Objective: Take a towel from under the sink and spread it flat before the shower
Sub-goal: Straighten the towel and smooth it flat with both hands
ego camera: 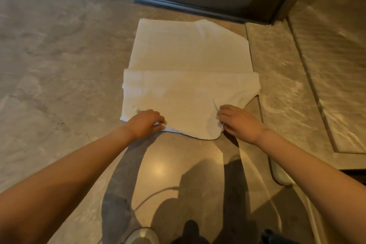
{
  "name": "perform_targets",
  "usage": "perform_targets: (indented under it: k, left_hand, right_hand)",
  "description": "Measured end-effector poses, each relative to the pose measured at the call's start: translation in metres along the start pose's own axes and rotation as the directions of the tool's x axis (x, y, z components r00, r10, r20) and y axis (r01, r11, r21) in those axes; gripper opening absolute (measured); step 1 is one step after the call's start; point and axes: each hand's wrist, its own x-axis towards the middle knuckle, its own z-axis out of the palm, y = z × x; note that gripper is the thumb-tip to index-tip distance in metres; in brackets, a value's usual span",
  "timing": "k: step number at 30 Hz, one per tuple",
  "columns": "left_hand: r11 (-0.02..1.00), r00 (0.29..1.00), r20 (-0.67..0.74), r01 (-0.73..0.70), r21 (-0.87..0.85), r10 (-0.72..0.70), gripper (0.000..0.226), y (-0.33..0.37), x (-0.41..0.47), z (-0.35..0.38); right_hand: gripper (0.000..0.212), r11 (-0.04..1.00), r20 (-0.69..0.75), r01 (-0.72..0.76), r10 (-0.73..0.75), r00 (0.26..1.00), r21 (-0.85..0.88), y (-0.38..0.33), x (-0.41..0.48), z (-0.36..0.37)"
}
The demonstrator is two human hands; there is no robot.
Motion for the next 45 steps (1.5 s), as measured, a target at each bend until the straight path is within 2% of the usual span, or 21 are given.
perform_targets:
  k: [3, 6, 10, 14, 16, 17, 20, 23, 27, 33, 40, 45]
  left_hand:
    - [0.989, 0.999, -0.025, 0.045, -0.141, -0.049, 0.021, -0.003, -0.006, -0.005]
    - [0.956, 0.990, -0.073, 0.093, -0.278, -0.117, 0.016, -0.003, -0.010, -0.008]
    - [0.929, 0.981, -0.097, 0.122, -0.350, -0.166, 0.016, 0.000, -0.010, -0.009]
    - [0.934, 0.981, -0.099, 0.125, -0.334, -0.167, 0.010, -0.003, -0.010, -0.012]
    - [0.937, 0.980, -0.095, 0.134, -0.321, -0.173, 0.008, -0.006, -0.010, -0.012]
    - [0.937, 0.979, -0.096, 0.140, -0.321, -0.179, 0.007, -0.008, -0.011, -0.012]
    - [0.929, 0.971, -0.126, 0.150, -0.338, -0.202, 0.009, -0.010, -0.010, -0.012]
    - [0.926, 0.969, -0.157, 0.124, -0.356, -0.190, 0.019, -0.008, -0.007, -0.016]
    - [0.926, 0.980, -0.134, 0.089, -0.368, -0.148, 0.020, -0.005, -0.006, -0.020]
    - [0.907, 0.979, -0.109, 0.116, -0.406, -0.174, 0.018, -0.003, -0.006, -0.027]
    - [0.887, 0.968, -0.144, 0.124, -0.444, -0.208, 0.020, 0.002, -0.008, -0.038]
    - [0.910, 0.987, -0.100, 0.079, -0.408, -0.130, 0.031, 0.000, -0.017, -0.040]
  right_hand:
    - [0.012, 1.000, -0.044, -0.025, 0.025, 0.999, 0.017, 0.005, -0.004, -0.009]
    - [0.008, 0.992, -0.100, -0.119, 0.123, 0.987, 0.044, 0.007, -0.005, -0.013]
    - [0.009, 0.990, -0.115, -0.130, 0.135, 0.984, 0.044, -0.005, 0.000, -0.011]
    - [0.016, 0.965, -0.144, -0.246, 0.257, 0.956, 0.087, -0.007, 0.006, -0.008]
    - [0.011, 0.944, -0.143, -0.306, 0.322, 0.936, 0.121, -0.003, 0.004, -0.006]
    - [0.008, 0.944, -0.127, -0.305, 0.321, 0.939, 0.128, -0.001, 0.002, -0.006]
    - [0.026, 0.970, -0.039, -0.224, 0.229, 0.973, 0.096, 0.004, -0.008, -0.007]
    - [0.023, 0.970, -0.011, -0.197, 0.200, 0.980, 0.143, 0.009, -0.013, -0.008]
    - [0.018, 0.920, -0.041, -0.260, 0.284, 0.958, 0.294, 0.012, -0.013, -0.004]
    - [0.025, 0.838, -0.043, -0.333, 0.388, 0.921, 0.431, 0.007, -0.014, -0.007]
    - [0.027, 0.643, -0.045, -0.387, 0.549, 0.835, 0.661, -0.003, -0.017, -0.014]
    - [0.025, 0.644, -0.077, -0.360, 0.547, 0.834, 0.675, -0.006, -0.020, -0.022]
